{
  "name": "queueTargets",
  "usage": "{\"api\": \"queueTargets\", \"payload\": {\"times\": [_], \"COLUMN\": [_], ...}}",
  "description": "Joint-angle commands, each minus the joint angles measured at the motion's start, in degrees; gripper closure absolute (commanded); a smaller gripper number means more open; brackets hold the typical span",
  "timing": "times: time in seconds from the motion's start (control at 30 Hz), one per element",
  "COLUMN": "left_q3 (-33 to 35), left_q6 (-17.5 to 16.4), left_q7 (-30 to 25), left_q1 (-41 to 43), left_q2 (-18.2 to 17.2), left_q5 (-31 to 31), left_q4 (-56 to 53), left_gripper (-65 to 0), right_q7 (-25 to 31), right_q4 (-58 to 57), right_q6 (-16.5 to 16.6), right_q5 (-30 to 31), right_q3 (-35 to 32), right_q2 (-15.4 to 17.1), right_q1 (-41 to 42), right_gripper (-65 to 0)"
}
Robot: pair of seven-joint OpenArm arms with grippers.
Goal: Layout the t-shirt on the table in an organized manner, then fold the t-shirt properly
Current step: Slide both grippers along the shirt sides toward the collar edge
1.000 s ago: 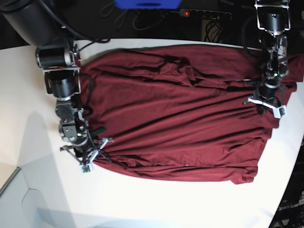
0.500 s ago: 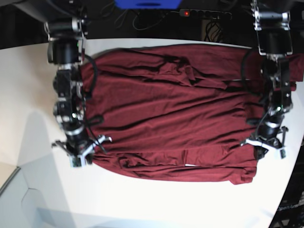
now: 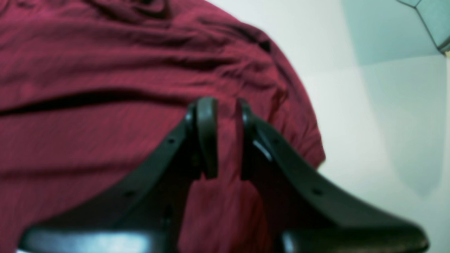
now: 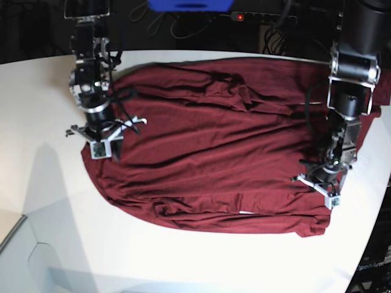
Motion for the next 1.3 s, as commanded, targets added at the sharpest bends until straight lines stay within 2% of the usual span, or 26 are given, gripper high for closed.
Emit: {"api": "queueTargets", "payload": {"times": [0.0, 0.13, 0.23, 0.47, 0.7, 0.87, 0.97, 1.1, 1.27], "left_q3": [-0.1, 0.0, 0.1, 0.1, 0.0, 0.0, -0.2, -0.1, 0.2], "left_q6": [0.6, 0.6, 0.6, 0.6, 0.6, 0.6, 0.6, 0.6, 0.6], "left_q7": [-3.0, -16.4, -21.4, -21.7, -21.6, -21.6, -21.6, -21.6, -21.5], "left_q1": [-1.4, -4.6, -7.9, -9.7, -12.9, -13.8, -13.5, -13.3, -11.2], "left_q2": [-0.9, -1.0, -0.8, -1.1, -1.1, -1.2, -2.0, -2.3, -4.5], "left_q5": [2.0, 9.2, 11.7, 12.1, 12.0, 11.8, 11.6, 4.9, -4.2], "left_q4": [-2.4, -13.9, -19.2, -16.0, -14.9, -14.3, -14.2, -14.2, -13.2], "left_gripper": [-0.1, -0.1, -0.1, -0.1, -0.1, -0.1, -0.1, -0.1, -0.1], "right_q7": [1.6, 1.7, 1.7, 1.7, 1.8, 1.8, 2.0, 2.0, 2.1], "right_q4": [1.9, 4.3, 4.3, 3.2, -3.7, -10.3, -10.0, -5.9, -1.0], "right_q6": [-0.2, -0.2, -0.1, -0.1, -0.1, -0.1, -0.1, -0.1, -0.1], "right_q5": [0.2, -0.1, -0.1, 0.0, -0.1, 0.1, 0.1, 0.2, 0.2], "right_q3": [0.2, 0.2, 0.2, -0.3, 0.1, 0.7, 4.2, 6.7, 6.9], "right_q2": [0.3, 0.5, 0.5, 0.3, 0.5, 3.2, 3.1, 2.8, 2.8], "right_q1": [0.1, -4.1, -5.5, -7.5, -5.3, -3.9, -4.3, -6.0, -7.2], "right_gripper": [-8.1, -8.1, -8.1, -8.1, -8.1, -8.1, -8.1, -8.1, -8.1]}}
